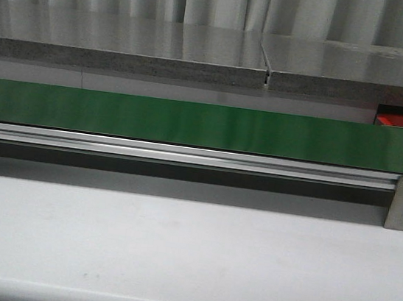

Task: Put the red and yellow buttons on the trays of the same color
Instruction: 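Open the right gripper and lift it above the trays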

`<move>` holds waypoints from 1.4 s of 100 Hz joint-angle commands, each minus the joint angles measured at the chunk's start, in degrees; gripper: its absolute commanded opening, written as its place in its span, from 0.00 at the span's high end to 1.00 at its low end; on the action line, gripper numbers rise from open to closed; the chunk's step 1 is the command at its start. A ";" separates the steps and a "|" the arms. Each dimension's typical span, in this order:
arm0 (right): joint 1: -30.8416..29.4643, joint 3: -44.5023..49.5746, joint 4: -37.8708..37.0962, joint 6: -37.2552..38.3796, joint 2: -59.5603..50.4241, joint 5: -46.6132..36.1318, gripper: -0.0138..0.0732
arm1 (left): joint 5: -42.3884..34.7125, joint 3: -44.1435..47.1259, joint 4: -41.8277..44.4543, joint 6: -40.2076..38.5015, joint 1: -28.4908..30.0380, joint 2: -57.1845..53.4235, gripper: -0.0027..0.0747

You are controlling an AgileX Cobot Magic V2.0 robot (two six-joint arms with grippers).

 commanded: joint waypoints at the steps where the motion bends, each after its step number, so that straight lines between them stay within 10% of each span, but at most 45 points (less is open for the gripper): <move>1: -0.03 0.64 1.77 -0.63 -4.67 -2.37 0.17 | -4.15 -1.42 -1.29 0.00 -0.55 0.37 0.99; 39: -0.03 2.79 3.29 -0.63 -10.69 -2.17 0.98 | -4.15 -1.42 -1.29 0.00 -0.55 0.37 0.99; 140: -0.03 2.79 3.49 -0.55 -10.43 -2.38 0.98 | -3.86 -1.42 -1.29 0.00 -0.55 0.37 0.99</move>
